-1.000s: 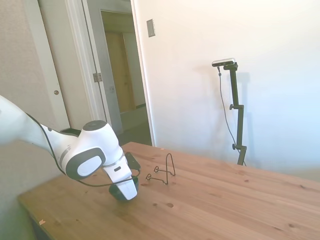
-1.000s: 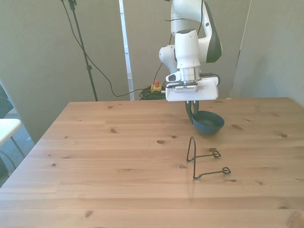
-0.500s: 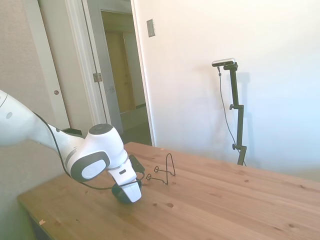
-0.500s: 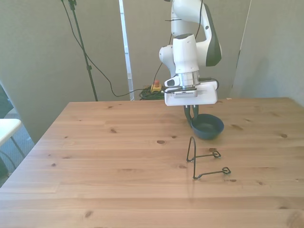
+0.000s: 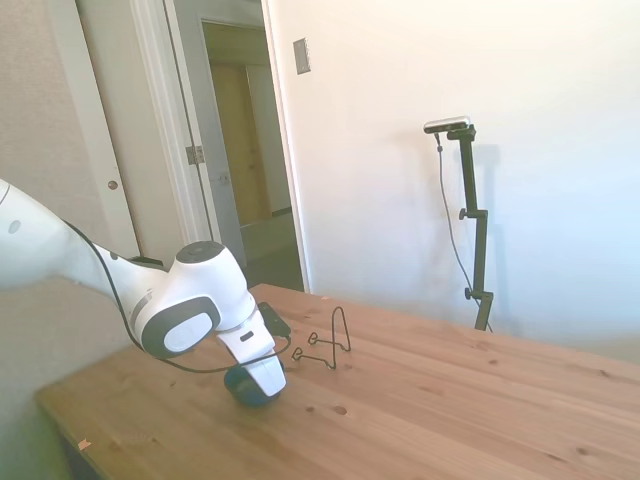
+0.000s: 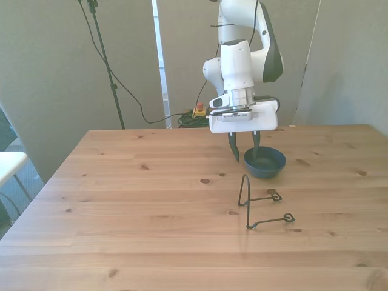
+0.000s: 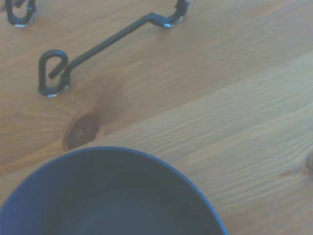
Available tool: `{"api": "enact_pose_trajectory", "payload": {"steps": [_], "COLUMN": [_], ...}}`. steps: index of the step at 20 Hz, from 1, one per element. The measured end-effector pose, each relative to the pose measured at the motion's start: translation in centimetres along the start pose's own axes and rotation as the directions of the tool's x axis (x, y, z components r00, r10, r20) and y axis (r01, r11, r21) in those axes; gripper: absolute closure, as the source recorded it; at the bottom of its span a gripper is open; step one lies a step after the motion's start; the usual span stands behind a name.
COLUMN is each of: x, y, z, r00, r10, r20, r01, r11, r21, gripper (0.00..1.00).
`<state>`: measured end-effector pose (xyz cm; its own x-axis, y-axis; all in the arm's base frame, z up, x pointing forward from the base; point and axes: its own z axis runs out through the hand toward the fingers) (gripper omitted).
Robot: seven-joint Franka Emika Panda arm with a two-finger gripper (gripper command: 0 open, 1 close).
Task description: Unload the bowl
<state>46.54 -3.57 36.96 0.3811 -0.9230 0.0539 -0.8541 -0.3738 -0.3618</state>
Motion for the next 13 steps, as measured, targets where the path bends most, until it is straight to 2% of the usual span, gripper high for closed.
{"api": "enact_pose_trajectory", "payload": {"steps": [5,13], "x": [-1.4,-5.4], "y": [-1.2,-3.0], "z": [-2.6,-8.1], "r00": [0.996,0.981], "r10": [-0.082,-0.196], "r20": [-0.026,-0.003], "r01": [0.082,0.196], "r11": [0.997,0.980], "r21": [0.014,-0.031], "gripper": [0.00,0.00]}}
